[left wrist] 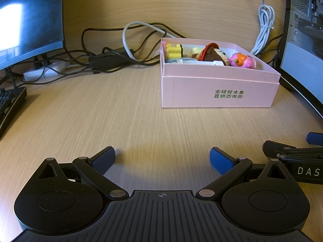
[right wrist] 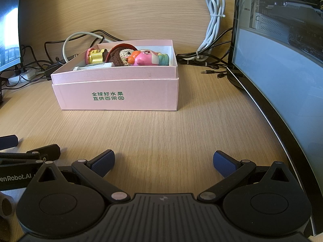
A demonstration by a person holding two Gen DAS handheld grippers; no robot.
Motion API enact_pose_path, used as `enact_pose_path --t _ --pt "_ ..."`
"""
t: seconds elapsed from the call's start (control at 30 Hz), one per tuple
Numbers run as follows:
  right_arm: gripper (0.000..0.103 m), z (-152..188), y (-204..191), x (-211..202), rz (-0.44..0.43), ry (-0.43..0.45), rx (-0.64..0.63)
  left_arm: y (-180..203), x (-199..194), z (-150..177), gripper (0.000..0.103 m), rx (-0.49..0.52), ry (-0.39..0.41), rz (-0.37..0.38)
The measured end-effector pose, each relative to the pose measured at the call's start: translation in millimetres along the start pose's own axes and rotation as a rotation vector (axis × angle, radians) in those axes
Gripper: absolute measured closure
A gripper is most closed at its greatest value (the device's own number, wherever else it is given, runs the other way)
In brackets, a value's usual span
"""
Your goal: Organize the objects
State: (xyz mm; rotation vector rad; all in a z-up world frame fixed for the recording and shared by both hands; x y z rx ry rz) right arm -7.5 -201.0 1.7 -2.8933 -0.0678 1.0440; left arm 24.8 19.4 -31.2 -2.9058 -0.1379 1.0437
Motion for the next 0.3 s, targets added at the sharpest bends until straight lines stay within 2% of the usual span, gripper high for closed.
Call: enact_pose_path --t 0.3 --pt "0.000 0.1 0.2 -0.1 0.000 0.000 0.000 -0.7 -0.8 -0.2 0.001 0.002 0.001 0.012"
Point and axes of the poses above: each gripper's, at about its wrist camera, not at the fingertips, and x roughly the way its jaws point, y to its right, z to its underside, the point moved 3 cm from there along x, roughly the way its jaws point, and after that the axes turned 6 degrees about -z, right-handed, at the moved point
